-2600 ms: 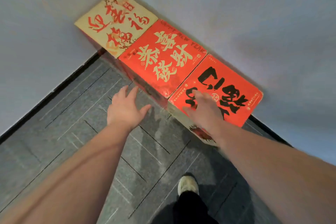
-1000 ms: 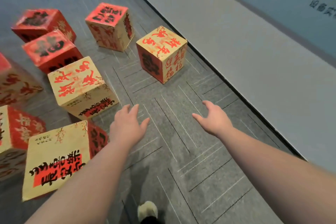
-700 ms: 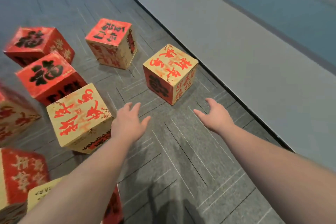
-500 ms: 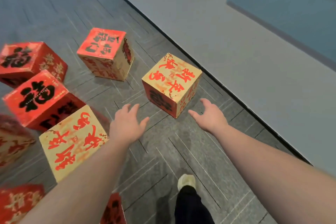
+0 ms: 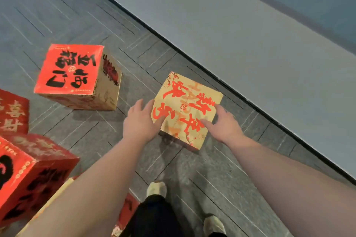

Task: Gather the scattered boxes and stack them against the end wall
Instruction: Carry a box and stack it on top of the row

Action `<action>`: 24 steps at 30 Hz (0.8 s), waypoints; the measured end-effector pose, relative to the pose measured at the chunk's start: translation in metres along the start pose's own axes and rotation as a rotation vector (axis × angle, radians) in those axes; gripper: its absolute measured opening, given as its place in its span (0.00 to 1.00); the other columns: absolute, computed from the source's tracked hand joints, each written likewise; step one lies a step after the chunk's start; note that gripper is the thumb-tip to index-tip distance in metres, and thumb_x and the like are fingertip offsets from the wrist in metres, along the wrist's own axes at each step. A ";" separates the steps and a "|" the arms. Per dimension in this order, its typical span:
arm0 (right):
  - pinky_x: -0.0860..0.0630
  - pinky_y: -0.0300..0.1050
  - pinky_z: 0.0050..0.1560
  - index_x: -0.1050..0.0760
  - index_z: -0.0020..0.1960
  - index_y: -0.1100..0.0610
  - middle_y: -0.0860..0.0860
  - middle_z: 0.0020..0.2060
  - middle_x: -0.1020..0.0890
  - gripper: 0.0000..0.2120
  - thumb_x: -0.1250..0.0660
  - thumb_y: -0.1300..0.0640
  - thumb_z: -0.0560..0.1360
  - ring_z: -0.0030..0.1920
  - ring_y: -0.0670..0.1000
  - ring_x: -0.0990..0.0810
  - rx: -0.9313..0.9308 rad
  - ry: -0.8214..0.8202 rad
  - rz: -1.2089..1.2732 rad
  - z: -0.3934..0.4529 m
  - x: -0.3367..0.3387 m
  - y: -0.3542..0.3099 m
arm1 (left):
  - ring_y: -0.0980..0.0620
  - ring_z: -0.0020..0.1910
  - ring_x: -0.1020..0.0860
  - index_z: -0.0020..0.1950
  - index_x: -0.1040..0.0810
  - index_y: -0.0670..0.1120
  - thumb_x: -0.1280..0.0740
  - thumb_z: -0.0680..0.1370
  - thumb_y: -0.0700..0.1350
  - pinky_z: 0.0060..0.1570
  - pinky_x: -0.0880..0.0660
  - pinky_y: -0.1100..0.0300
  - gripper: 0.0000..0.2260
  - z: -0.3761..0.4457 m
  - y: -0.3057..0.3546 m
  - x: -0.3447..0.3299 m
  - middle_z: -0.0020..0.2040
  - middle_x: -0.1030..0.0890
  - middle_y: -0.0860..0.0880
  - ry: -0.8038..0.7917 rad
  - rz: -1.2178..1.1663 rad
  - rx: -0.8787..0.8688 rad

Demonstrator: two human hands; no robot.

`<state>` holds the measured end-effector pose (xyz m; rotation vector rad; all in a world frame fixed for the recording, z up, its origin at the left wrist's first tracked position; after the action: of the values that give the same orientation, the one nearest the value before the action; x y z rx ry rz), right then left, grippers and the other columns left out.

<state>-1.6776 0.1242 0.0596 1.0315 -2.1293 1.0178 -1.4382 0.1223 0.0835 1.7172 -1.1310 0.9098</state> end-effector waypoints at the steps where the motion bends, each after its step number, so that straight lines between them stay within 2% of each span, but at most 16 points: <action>1: 0.27 0.59 0.62 0.47 0.77 0.48 0.55 0.69 0.31 0.37 0.36 0.37 0.74 0.68 0.59 0.31 -0.036 -0.005 0.013 0.011 -0.005 -0.003 | 0.43 0.75 0.43 0.76 0.43 0.55 0.40 0.76 0.64 0.68 0.37 0.44 0.32 0.017 -0.002 -0.003 0.77 0.44 0.46 -0.021 0.003 -0.021; 5: 0.28 0.58 0.63 0.50 0.77 0.44 0.55 0.70 0.33 0.38 0.36 0.36 0.74 0.68 0.60 0.31 -0.195 0.024 0.072 0.054 -0.025 -0.014 | 0.43 0.75 0.46 0.77 0.47 0.55 0.40 0.76 0.64 0.70 0.38 0.43 0.33 0.082 -0.012 -0.017 0.78 0.47 0.47 -0.099 0.045 -0.125; 11: 0.27 0.59 0.62 0.55 0.77 0.41 0.56 0.72 0.37 0.40 0.37 0.35 0.73 0.70 0.61 0.34 -0.283 0.041 0.110 0.087 -0.069 -0.010 | 0.43 0.76 0.48 0.78 0.50 0.56 0.41 0.75 0.66 0.71 0.40 0.43 0.35 0.129 -0.028 -0.058 0.78 0.49 0.46 -0.204 0.098 -0.192; 16: 0.28 0.60 0.63 0.57 0.76 0.38 0.55 0.75 0.45 0.40 0.37 0.36 0.74 0.73 0.63 0.39 -0.324 0.062 0.128 0.109 -0.094 0.007 | 0.44 0.77 0.50 0.78 0.53 0.57 0.39 0.75 0.65 0.71 0.41 0.42 0.37 0.156 -0.033 -0.092 0.79 0.50 0.47 -0.222 0.101 -0.182; 21: 0.30 0.63 0.66 0.60 0.77 0.38 0.54 0.78 0.55 0.43 0.36 0.34 0.72 0.76 0.63 0.47 -0.385 0.072 0.179 0.125 -0.113 0.025 | 0.43 0.77 0.52 0.78 0.55 0.58 0.38 0.74 0.67 0.71 0.42 0.41 0.39 0.178 -0.034 -0.123 0.79 0.52 0.46 -0.226 0.128 -0.177; 24: 0.32 0.62 0.68 0.61 0.77 0.38 0.55 0.78 0.57 0.45 0.35 0.32 0.71 0.76 0.63 0.47 -0.419 0.078 0.214 0.134 -0.126 0.036 | 0.42 0.77 0.52 0.77 0.56 0.59 0.38 0.73 0.67 0.71 0.42 0.41 0.40 0.190 -0.033 -0.140 0.79 0.54 0.47 -0.228 0.125 -0.186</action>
<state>-1.6578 0.0803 -0.1215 0.5640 -2.2887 0.6463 -1.4315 -0.0030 -0.1185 1.6399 -1.4404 0.6702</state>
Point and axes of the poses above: each hand's wrist, its own z-axis towards the middle knuckle, its own x-axis out of the back of the hand, y = z × x, the point moved 2 cm from there along z, towards the middle knuckle
